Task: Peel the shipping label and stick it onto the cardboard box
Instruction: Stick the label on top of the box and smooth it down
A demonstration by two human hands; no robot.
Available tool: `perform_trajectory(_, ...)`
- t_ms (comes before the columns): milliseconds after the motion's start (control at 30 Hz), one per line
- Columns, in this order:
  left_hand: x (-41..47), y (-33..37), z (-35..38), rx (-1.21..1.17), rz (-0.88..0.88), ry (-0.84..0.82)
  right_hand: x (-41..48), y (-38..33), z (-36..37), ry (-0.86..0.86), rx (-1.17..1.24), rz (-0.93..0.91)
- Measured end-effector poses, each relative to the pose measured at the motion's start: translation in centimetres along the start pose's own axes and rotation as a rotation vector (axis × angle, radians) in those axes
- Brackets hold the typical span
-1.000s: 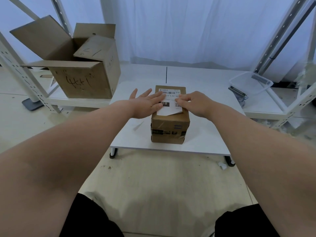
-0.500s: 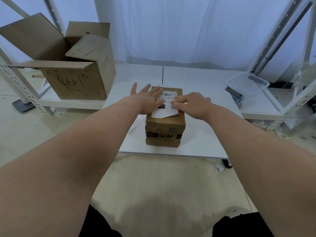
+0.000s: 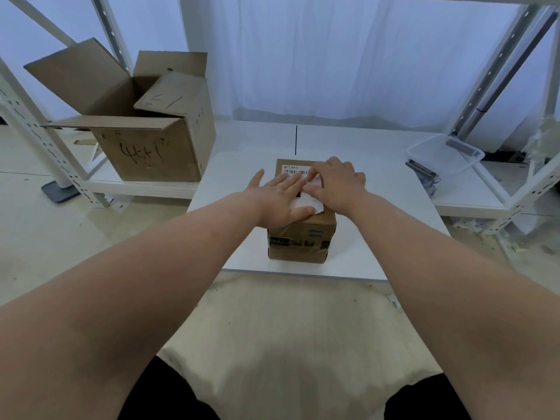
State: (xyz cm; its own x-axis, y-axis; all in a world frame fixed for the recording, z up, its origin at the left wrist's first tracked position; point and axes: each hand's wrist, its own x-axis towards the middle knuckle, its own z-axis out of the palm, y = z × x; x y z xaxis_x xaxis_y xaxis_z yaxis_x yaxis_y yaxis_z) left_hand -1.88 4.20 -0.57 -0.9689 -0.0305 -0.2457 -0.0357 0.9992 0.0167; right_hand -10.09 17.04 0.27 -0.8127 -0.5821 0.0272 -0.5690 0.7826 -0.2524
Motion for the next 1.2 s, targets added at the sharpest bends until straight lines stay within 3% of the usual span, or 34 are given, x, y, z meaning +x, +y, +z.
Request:
perform_trajectory(167, 0.0, -1.2, -0.2, -0.174, 0.019, -0.035, -0.8, 2.0, -0.5, -0.173, 0.033, -0.039)
perform_trajectory(433, 0.4, -1.6, -0.1, -0.158, -0.024, -0.024, -1.1, 4.0, -0.5, -0.369, 0.075, -0.048)
perform_trajectory(600, 0.1, -1.2, -0.1, -0.159, -0.086, -0.049, -1.0, 3.4, 0.3, -0.212, 0.248, 0.049)
perform_trajectory(767, -0.1, -1.5, -0.6, -0.295, -0.081, -0.119, -1.7, 2.8, -0.2, -0.258, 0.080, 0.032)
perform_trajectory(967, -0.7, -1.2, -1.2, -0.727, -0.099, -0.209, -3.0, 2.0, -1.9, -0.540, 0.516, 0.160)
perform_trajectory(1200, -0.4, 0.0, -0.5, -0.875, -0.225, -0.148, -3.6, 0.6, -0.8, -0.410, 0.682, 0.267)
